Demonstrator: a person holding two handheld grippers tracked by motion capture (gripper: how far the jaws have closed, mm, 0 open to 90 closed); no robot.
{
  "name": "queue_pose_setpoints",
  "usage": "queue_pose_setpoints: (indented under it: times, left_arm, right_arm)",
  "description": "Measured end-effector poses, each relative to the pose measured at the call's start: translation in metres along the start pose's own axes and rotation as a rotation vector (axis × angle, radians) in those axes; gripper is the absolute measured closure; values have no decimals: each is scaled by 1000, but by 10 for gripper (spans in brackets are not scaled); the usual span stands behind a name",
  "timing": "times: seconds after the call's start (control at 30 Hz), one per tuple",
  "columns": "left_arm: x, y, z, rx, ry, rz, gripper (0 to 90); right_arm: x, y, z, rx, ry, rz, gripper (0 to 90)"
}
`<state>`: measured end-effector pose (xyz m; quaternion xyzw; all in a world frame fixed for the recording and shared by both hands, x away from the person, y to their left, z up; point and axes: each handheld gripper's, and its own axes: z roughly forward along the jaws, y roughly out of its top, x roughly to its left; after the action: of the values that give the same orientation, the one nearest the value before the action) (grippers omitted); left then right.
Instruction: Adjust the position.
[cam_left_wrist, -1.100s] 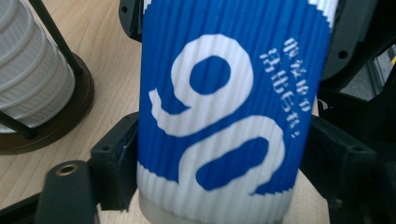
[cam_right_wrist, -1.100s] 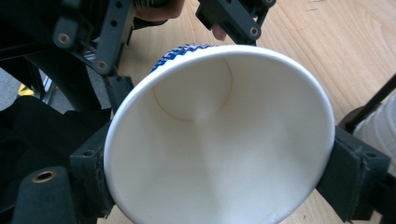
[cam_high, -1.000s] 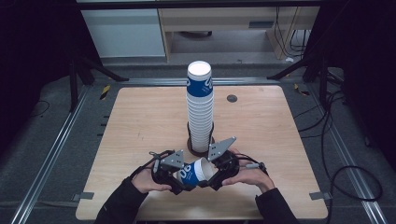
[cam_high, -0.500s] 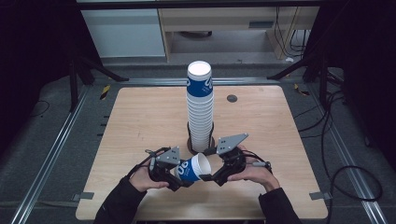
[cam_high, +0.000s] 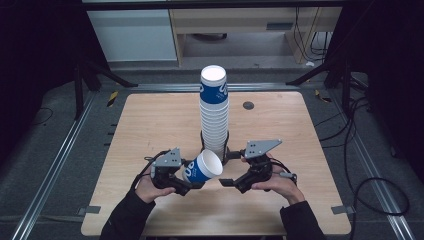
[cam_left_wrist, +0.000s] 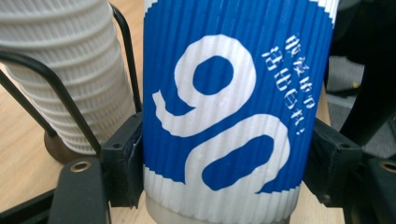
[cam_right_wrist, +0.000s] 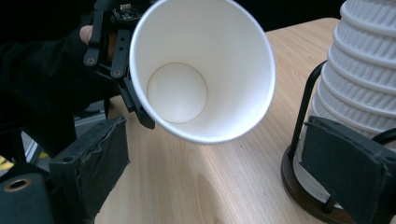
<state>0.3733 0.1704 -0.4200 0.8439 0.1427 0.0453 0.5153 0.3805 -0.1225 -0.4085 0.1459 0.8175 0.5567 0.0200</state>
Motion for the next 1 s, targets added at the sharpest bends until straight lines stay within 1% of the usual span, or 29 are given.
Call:
queue_pose_setpoints:
  times: [0.07, 0.1, 0.27, 0.33, 0.37, 0.43, 0.6, 0.8, 1.0]
  left_arm:
    - [-1, 0, 0, -41, -5, -19, 260]
    - [-1, 0, 1, -45, 3, -20, 260]
    - [-7, -2, 12, -47, 7, -12, 261]
    - [-9, -1, 15, -47, 4, -8, 261]
    - [-10, -1, 17, -46, -4, -8, 261]
    - [-12, -2, 21, -37, -9, -2, 261]
    - [-16, -3, 28, -26, -15, 7, 261]
    - [-19, -3, 31, -31, -18, 17, 261]
    - [-20, -3, 32, -29, -26, 22, 261]
  right_arm:
    - [0, 0, 1, -9, 5, 8, 76]
    - [0, 0, 2, -12, 6, 10, 76]
    - [1, -1, 6, -35, 30, 30, 76]
    - [1, -2, 9, -37, 38, 36, 79]
    - [1, -2, 10, -41, 43, 41, 81]
    - [1, -4, 15, -47, 60, 51, 81]
    - [2, -6, 21, -44, 71, 61, 87]
    - [2, -7, 24, -47, 79, 70, 110]
    - [2, -7, 25, -39, 99, 80, 136]
